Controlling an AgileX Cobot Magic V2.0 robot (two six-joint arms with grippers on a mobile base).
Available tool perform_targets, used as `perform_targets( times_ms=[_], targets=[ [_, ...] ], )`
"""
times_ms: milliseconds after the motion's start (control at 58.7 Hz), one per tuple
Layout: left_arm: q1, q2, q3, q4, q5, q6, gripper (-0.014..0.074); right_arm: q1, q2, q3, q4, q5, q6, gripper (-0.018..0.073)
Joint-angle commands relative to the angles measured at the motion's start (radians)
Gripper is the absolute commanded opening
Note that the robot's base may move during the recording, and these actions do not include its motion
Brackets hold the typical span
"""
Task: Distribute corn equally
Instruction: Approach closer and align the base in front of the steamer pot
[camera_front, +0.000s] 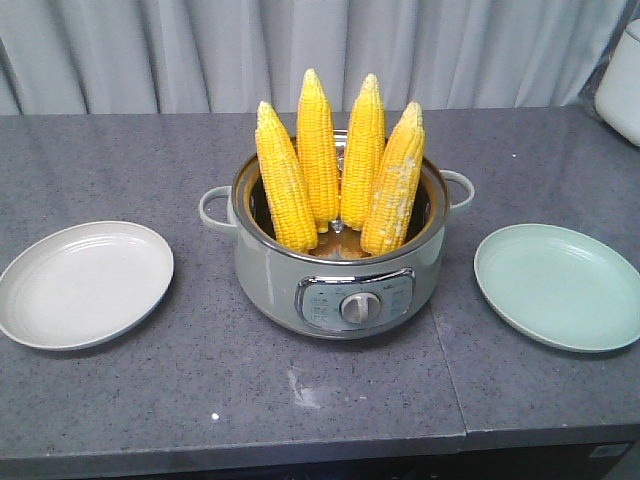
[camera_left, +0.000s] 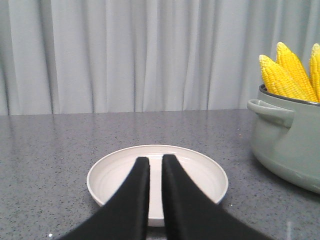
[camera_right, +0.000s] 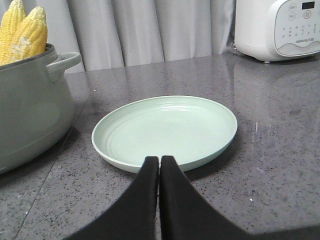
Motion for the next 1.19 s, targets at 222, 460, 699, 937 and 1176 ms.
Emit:
perform_targets(
  times_ms=[222, 460, 699, 937, 1176],
  targets=[
    [0.003, -0.013, -0.022, -0.002, -0.064, -0.009, 0.0055, -0.001, -0.007, 0.018, -0.008, -0.069, -0.011, -0.0002],
    [0.003, -0.013, -0.022, -0.002, -0.064, -0.009, 0.0055, -0.001, -0.007, 0.018, -0.008, -0.069, -0.011, -0.0002],
    [0.003, -0.013, -0.022, -0.002, -0.064, -0.009, 0.0055, -0.001, -0.007, 0.018, -0.008, -0.071, -0.011, -0.0002],
    [0.003, -0.013, -0.022, -0.002, -0.064, -0.009, 0.0055, -0.001, -0.007, 0.018, -0.008, -0.071, -0.011, -0.0002],
    [0.003, -0.013, -0.022, -0.002, -0.064, -0.009, 0.0055, -0.001, -0.007, 0.018, -0.008, -0.071, -0.011, -0.0002]
  ],
)
